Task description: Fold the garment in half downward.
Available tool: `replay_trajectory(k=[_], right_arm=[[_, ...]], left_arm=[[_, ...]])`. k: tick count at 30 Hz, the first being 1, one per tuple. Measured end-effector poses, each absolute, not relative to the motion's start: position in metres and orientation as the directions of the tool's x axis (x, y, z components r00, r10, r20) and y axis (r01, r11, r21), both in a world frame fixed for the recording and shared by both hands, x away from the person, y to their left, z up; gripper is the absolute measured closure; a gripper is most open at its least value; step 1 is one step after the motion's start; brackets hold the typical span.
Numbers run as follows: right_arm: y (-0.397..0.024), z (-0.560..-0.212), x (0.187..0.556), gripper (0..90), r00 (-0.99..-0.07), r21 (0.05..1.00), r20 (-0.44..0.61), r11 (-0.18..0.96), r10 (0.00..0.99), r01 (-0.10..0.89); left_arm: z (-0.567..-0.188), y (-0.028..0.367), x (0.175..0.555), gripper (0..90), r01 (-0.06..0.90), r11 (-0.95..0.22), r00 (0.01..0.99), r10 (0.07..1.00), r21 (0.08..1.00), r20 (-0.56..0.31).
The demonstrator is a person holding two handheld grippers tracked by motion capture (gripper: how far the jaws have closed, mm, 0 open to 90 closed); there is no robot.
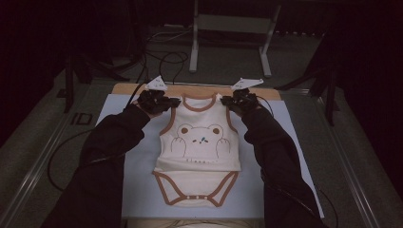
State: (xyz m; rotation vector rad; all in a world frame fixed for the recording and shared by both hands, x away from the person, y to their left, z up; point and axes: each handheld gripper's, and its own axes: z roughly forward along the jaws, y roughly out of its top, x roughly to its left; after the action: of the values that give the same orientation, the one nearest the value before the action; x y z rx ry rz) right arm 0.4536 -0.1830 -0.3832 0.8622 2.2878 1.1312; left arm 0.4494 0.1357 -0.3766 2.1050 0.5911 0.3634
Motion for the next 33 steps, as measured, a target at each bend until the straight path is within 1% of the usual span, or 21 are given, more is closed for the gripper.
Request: replay_trajectory(k=[1, 4, 8, 19, 27, 33], right_arm=[[-0.183, -0.383, 0.454, 82.6, -0.707, 0.817, -0.112, 0.470, 0.699, 0.335], [-0.182, -0.369, 0.456, 82.6, -0.694, 0.828, -0.128, 0.462, 0.708, 0.317], [-0.184, -0.362, 0.454, 82.5, -0.688, 0.840, -0.137, 0.452, 0.713, 0.301], [-0.189, -0.378, 0.446, 82.5, -0.694, 0.842, -0.104, 0.435, 0.712, 0.319], [-0.187, -0.380, 0.434, 82.5, -0.710, 0.851, -0.113, 0.437, 0.695, 0.292], [-0.185, -0.379, 0.417, 82.5, -0.726, 0.859, -0.124, 0.439, 0.677, 0.263]], left_arm=[[-0.377, 0.136, 0.449, 88.4, 0.275, -0.488, 0.843, 0.537, 0.829, 0.036], [-0.365, 0.133, 0.448, 88.4, 0.255, -0.482, 0.839, 0.541, 0.838, 0.056], [-0.360, 0.133, 0.445, 88.4, 0.240, -0.479, 0.838, 0.541, 0.844, 0.069], [-0.372, 0.137, 0.441, 88.3, 0.257, -0.484, 0.843, 0.535, 0.837, 0.051], [-0.376, 0.140, 0.432, 88.4, 0.247, -0.477, 0.853, 0.520, 0.843, 0.045], [-0.381, 0.144, 0.422, 88.4, 0.244, -0.475, 0.857, 0.513, 0.845, 0.041]])
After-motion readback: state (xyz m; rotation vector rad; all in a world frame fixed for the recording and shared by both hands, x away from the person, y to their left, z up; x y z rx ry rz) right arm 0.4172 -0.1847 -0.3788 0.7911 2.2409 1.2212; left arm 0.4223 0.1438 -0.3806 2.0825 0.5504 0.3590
